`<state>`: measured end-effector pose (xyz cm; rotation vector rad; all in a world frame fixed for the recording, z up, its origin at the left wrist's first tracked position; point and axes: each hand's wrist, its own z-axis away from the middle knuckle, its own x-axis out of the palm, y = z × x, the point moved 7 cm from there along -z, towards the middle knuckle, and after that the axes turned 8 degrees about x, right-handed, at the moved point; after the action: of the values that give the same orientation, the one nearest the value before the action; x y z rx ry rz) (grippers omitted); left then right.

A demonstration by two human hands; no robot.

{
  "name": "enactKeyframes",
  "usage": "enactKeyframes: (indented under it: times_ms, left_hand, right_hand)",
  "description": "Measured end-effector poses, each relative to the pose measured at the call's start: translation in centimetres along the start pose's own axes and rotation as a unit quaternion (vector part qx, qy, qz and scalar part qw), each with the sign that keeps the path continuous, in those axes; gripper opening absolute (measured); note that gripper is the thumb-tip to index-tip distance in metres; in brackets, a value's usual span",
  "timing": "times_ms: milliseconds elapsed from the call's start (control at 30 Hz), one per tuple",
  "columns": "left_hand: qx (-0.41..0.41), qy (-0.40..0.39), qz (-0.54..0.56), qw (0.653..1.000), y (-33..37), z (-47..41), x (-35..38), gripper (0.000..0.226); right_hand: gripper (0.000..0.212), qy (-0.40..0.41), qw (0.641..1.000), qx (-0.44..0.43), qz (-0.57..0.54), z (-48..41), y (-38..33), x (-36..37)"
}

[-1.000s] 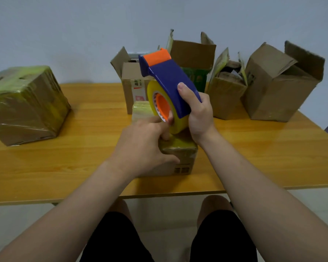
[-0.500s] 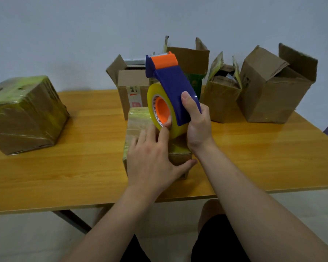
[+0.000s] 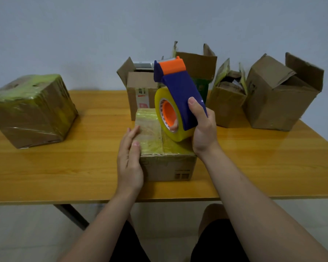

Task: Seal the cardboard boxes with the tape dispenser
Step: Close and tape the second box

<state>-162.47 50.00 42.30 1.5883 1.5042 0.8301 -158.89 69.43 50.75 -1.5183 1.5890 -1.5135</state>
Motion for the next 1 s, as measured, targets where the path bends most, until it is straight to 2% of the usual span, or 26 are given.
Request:
enactKeyframes:
  times_ms: [67, 100, 167, 233, 300, 367, 433, 533, 633, 733, 867, 1000]
  left_hand:
    - [-0.022, 0.047, 0.039, 0.998, -0.2, 0.5, 0.3, 0.052]
    - [-0.022, 0.046, 0.047, 0.998, -0.1, 0.4, 0.4, 0.053]
    - [-0.032, 0.001, 0.032, 0.999, 0.4, 0.0, 0.2, 0.056]
    - [-0.035, -0.041, -0.05, 0.997, 0.8, -0.4, -0.5, 0.056]
    - [0.027, -0.043, -0.206, 0.977, 2.4, -0.9, -1.3, 0.051]
    - [0.141, -0.039, -0.3, 0.943, 5.0, -0.8, -0.2, 0.049]
    - [0.211, -0.054, -0.342, 0.914, 6.5, -0.1, 2.1, 0.042]
    - [0.248, -0.036, -0.407, 0.878, 6.7, 0.3, 4.0, 0.027]
    - [0.289, -0.014, -0.417, 0.861, 6.5, -0.2, 3.7, 0.021]
    - [0.282, -0.031, -0.415, 0.865, 6.5, -0.4, 3.7, 0.024]
    - [0.201, -0.072, -0.452, 0.866, 6.4, 1.1, 5.8, 0.05]
    - [0.22, -0.062, -0.442, 0.868, 6.3, 1.6, 5.8, 0.059]
  right_hand:
    - [0.024, 0.006, 1.0, -0.002, -0.007, 0.0, 0.0, -0.1]
    - [0.023, 0.01, 1.0, -0.001, -0.009, -0.1, 0.0, -0.1]
    - [0.026, 0.018, 1.0, 0.002, -0.011, -0.1, 0.1, -0.2]
    - [0.027, 0.024, 1.0, 0.005, -0.014, -0.1, 0.2, -0.3]
    - [0.027, 0.025, 1.0, 0.005, -0.017, 0.0, 0.1, -0.2]
    - [0.026, 0.025, 0.999, 0.005, -0.021, 0.2, 0.2, 0.0]
    - [0.027, 0.031, 0.999, 0.005, -0.018, 0.4, 0.3, 0.1]
    - [0.027, 0.048, 0.999, -0.006, -0.016, 0.7, 0.2, 0.0]
    - [0.023, 0.084, 0.996, -0.016, -0.029, 1.0, 0.1, -0.3]
    - [0.024, 0.1, 0.995, -0.015, -0.028, 1.1, 0.0, -0.3]
    - [0.024, 0.093, 0.995, -0.025, -0.013, 1.3, -0.6, -0.3]
    - [0.025, 0.155, 0.986, -0.056, -0.039, 2.2, -1.1, -1.3]
